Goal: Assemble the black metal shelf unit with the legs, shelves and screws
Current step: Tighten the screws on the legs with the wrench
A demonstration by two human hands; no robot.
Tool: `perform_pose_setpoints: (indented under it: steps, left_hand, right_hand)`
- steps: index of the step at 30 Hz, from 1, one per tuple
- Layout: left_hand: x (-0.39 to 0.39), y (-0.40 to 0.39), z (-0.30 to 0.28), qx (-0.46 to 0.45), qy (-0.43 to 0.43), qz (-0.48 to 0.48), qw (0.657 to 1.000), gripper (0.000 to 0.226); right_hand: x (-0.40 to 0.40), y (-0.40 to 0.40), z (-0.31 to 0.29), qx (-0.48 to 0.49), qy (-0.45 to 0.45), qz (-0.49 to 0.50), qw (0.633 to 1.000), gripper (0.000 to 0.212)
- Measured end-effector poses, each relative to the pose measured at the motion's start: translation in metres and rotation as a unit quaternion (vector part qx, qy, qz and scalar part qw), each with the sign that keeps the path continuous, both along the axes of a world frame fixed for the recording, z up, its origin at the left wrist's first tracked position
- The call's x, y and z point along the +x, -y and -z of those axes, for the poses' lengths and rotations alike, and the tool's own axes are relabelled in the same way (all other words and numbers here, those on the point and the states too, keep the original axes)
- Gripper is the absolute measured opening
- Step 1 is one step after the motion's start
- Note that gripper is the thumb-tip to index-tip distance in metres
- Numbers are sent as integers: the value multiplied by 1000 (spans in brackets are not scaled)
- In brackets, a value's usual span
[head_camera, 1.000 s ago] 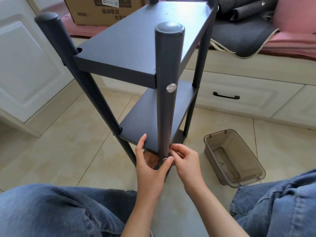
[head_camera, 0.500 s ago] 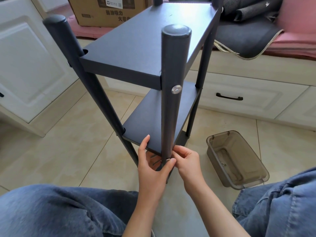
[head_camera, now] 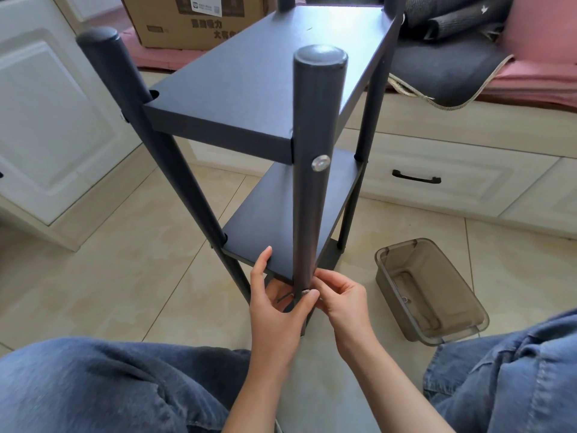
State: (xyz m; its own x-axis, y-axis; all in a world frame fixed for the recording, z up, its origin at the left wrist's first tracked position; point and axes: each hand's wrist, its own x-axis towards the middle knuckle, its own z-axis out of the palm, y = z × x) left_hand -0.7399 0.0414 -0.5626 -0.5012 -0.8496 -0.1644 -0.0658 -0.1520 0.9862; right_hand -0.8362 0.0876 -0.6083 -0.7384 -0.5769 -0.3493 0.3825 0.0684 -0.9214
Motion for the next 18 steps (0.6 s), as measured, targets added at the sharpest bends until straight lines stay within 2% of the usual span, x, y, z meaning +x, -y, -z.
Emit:
perform_pose_setpoints:
  steps: [8, 18]
  left_hand:
    - [0, 0, -2, 2, -10, -2, 1000, 88]
    - [0, 0, 0, 7, -14, 2, 1000, 89]
  right_hand:
    - [-1, -1, -11, -10, -51, 4, 999, 14]
    - [-5, -5, -19, 2, -104, 13, 995, 28]
